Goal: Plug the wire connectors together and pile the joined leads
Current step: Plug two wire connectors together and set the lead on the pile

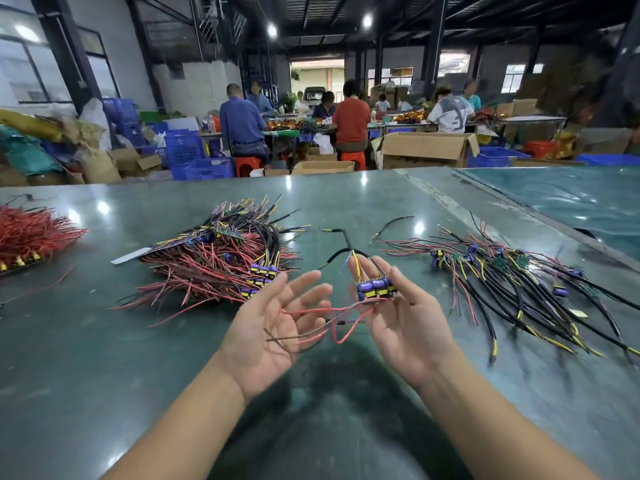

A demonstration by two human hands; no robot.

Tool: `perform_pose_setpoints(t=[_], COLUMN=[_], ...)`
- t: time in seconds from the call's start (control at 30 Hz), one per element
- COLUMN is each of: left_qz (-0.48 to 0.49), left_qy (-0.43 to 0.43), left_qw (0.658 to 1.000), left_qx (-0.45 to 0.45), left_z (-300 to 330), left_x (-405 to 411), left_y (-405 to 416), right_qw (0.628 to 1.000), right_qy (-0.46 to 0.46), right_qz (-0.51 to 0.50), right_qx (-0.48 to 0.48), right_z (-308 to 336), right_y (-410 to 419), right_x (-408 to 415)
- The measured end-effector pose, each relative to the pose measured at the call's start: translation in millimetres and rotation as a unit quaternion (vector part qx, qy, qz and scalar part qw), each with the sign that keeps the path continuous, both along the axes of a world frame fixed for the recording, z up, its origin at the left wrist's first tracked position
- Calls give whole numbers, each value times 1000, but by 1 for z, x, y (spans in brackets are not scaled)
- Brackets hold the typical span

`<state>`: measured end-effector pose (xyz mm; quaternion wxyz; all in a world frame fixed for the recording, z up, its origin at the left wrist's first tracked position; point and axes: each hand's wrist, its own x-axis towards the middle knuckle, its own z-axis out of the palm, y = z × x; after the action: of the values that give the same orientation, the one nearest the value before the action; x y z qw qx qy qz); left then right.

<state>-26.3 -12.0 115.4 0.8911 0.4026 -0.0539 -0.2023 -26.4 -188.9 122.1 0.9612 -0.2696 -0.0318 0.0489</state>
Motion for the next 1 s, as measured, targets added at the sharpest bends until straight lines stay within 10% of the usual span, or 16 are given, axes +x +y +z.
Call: perform_pose_setpoints(t=[0.17,0.33,0.5,0.7,1.0], left_qz=[46,83,7,94,10], left_qy=[58,-10,-116,-165,-209], left_qw=[997,952,971,933,933], left_qx=[20,293,208,306,291], left_z=[2,-13,-20,-20,-12], left_x=[-1,-1,-5,-1,-4], left_y=[1,-4,-17,-4,3], right_qw=[956,973,979,889,946], right_qy=[12,-14,-37,-129,-90], right_qz=[-54,-63,-37,-97,49], right_qx=[-289,-222,-196,-428,-308], right_z=[-14,-11,-12,-16,-19], right_y=[19,20,22,15,-1], right_x=[-4,-6,-8,-6,-1])
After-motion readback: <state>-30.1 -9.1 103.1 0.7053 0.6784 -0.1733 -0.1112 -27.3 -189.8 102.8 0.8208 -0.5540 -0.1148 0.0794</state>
